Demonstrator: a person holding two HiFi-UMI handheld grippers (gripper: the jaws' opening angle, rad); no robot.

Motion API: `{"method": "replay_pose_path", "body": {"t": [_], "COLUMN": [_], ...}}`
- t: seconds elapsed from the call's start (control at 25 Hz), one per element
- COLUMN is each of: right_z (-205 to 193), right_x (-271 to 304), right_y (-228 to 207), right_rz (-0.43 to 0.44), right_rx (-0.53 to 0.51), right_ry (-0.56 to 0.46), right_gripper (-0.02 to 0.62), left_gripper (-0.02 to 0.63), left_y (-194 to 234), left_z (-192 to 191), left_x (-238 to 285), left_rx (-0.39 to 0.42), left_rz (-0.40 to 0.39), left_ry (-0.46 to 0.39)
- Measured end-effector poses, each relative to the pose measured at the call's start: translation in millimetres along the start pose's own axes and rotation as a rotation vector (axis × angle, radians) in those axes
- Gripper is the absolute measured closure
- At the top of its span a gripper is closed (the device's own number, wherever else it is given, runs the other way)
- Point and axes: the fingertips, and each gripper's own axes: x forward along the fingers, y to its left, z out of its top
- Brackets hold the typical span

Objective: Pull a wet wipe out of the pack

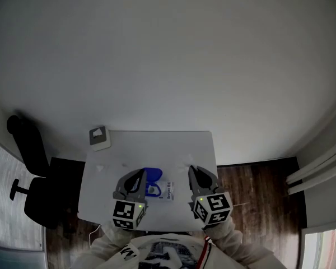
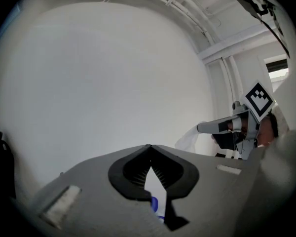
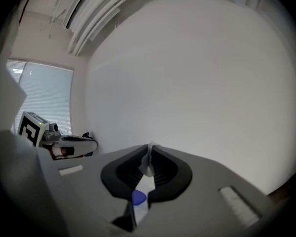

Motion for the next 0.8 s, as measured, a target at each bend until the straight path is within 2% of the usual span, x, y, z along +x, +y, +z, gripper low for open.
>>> {"method": "replay_pose_path", "body": {"t": [0.16,0.36,0.64,0.8], "right_z": [-4.7,-9.7,-16.9,-19.9], "right_x": [-3.4,-14.6,-30.8,-50.7], "right_y": [-10.1,-2.9,37.4,70.4], "right_rz": [0.012,0.009,-0.021,-0.093], "right_rx": [0.020,0.031,-0.002,-0.018], "right_ry": [0.005,-0.003,0.005,-0.031], "right_gripper": [0.588,0.588,0.588,0.588], "left_gripper": [0.601,0.601,0.601,0.601], "left_y": [-12.7,-20.0,-4.1,12.6], "left_z": [-0.4,-6.8,-8.9,-20.0], "left_x": [5.4,-0.3,-39.2,-80.9], "left_rx": [-0.002,-0.009,-0.032,-0.044], "left_rz": [-0.010,-0.024,-0.037,-0.043], "left_ry": [0.007,0.021,-0.022,-0.034]}}
